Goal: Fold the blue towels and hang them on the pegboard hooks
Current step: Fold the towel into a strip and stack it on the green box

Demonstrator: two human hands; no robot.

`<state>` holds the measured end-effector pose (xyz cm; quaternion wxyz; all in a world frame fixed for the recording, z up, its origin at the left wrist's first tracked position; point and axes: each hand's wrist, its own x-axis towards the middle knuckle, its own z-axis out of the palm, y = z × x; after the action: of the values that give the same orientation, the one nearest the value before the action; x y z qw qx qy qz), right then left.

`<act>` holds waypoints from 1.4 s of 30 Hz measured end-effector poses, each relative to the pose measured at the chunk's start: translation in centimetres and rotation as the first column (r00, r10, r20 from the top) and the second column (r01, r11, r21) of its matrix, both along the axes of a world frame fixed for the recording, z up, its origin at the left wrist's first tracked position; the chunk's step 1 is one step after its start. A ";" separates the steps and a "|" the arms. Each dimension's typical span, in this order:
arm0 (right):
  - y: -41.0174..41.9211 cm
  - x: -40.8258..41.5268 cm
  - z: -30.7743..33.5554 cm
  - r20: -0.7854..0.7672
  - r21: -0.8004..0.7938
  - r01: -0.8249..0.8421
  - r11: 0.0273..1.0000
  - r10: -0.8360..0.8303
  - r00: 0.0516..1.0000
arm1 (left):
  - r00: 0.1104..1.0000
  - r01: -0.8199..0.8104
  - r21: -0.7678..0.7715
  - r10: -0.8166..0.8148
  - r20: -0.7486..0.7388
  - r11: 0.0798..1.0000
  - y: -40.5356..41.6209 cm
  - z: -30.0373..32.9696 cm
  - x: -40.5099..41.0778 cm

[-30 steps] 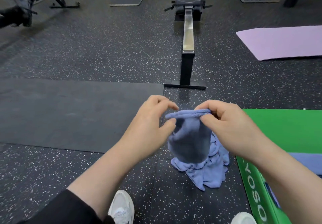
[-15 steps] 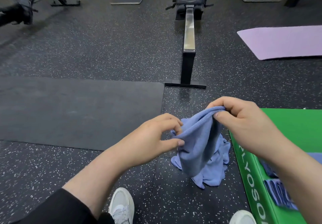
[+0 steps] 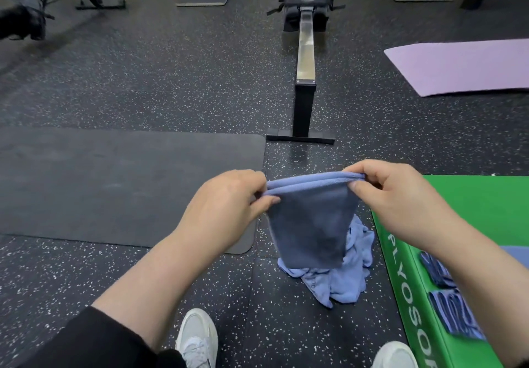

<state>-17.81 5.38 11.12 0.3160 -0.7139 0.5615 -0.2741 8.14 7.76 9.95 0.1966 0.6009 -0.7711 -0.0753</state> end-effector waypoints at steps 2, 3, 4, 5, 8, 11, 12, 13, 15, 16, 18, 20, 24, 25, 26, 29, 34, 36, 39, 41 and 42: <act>-0.2 -0.2 0.0 0.031 -0.003 0.010 1.000 -0.010 0.999 | 0.998 -0.039 -0.042 0.037 -0.055 0.998 -0.1 0.6 0.0; -0.3 -0.1 0.0 0.022 0.007 0.003 1.000 -0.003 1.000 | 0.996 -0.061 -0.026 0.060 -0.068 0.998 -0.2 0.8 0.1; -0.3 0.0 -0.1 -0.008 0.017 -0.005 1.000 0.005 1.000 | 0.995 -0.074 -0.004 0.073 -0.073 0.997 -0.3 0.9 0.2; -0.3 0.1 -0.2 -0.029 0.013 -0.005 1.000 0.005 1.000 | 0.994 -0.076 0.006 0.076 -0.075 0.997 -0.3 0.9 0.3; -0.1 0.4 0.2 0.006 -0.015 0.014 1.000 -0.014 1.000 | 0.987 -0.111 0.024 0.113 -0.114 0.994 -0.2 1.2 0.4; 0.1 0.5 0.5 0.042 -0.019 0.002 1.000 -0.001 0.999 | 0.968 -0.111 0.050 0.120 -0.220 0.993 0.0 1.4 0.4; 0.1 0.6 0.5 0.067 -0.021 0.004 1.000 -0.003 0.998 | 0.947 -0.105 0.064 0.120 -0.298 0.992 0.1 1.4 0.3; 0.1 0.7 0.5 0.111 -0.023 0.016 1.000 -0.013 0.994 | 0.908 -0.094 0.080 0.118 -0.401 0.992 0.1 1.5 0.2; 0.3 1.1 0.7 0.252 -0.010 0.037 0.999 -0.033 0.967 | 0.779 -0.061 0.121 0.123 -0.615 0.991 0.1 1.9 0.0; 0.4 1.3 0.9 0.329 0.006 0.038 0.999 -0.038 0.944 | 0.721 -0.038 0.149 0.131 -0.681 0.988 0.0 2.1 -0.1; 0.5 1.5 1.2 0.416 0.032 0.045 0.998 -0.054 0.908 | 0.688 0.002 0.203 0.146 -0.711 0.979 -0.1 2.3 -0.4; 0.5 1.8 1.3 0.391 0.032 0.065 0.997 -0.072 0.918 | 0.670 -0.020 0.239 0.191 -0.717 0.971 -0.1 2.1 -1.0; 0.5 2.4 0.9 0.264 0.096 0.082 0.992 -0.105 0.959 | 0.632 -0.097 0.286 0.281 -0.722 0.953 -0.1 1.0 -1.9; 0.6 2.5 0.8 0.241 0.116 0.094 0.989 -0.120 0.963 | 0.636 -0.113 0.286 0.290 -0.715 0.952 0.0 0.8 -2.2; 0.6 2.7 0.7 0.218 0.130 0.110 0.985 -0.136 0.966 | 0.636 -0.131 0.280 0.298 -0.712 0.951 0.1 0.8 -2.5; 0.7 3.0 0.5 0.143 0.142 0.155 0.978 -0.176 0.974 | 0.669 -0.185 0.271 0.323 -0.669 0.945 0.5 0.8 -3.5; 0.8 3.5 0.6 0.125 0.150 0.220 0.964 -0.239 0.963 | 0.675 -0.225 0.279 0.356 -0.646 0.934 0.9 0.4 -5.0; 0.9 3.8 0.5 0.132 0.160 0.217 0.963 -0.239 0.962 | 0.652 -0.258 0.273 0.376 -0.659 0.927 1.0 0.3 -5.6; 1.4 4.5 0.1 0.140 0.163 0.188 0.969 -0.212 0.967 | 0.636 -0.269 0.259 0.373 -0.675 0.928 1.4 0.3 -6.5; 1.8 4.9 -0.2 0.137 0.150 0.154 0.977 -0.175 0.975 | 0.612 -0.260 0.269 0.374 -0.697 0.927 1.5 0.2 -6.8; 2.0 5.1 -0.3 0.119 0.136 0.141 0.981 -0.158 0.980 | 0.594 -0.253 0.282 0.379 -0.710 0.925 1.5 0.1 -6.9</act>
<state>-12.70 7.39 10.81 0.3751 -0.6289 0.6083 -0.3062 1.28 9.28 10.01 0.4620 0.6551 -0.4921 -0.3395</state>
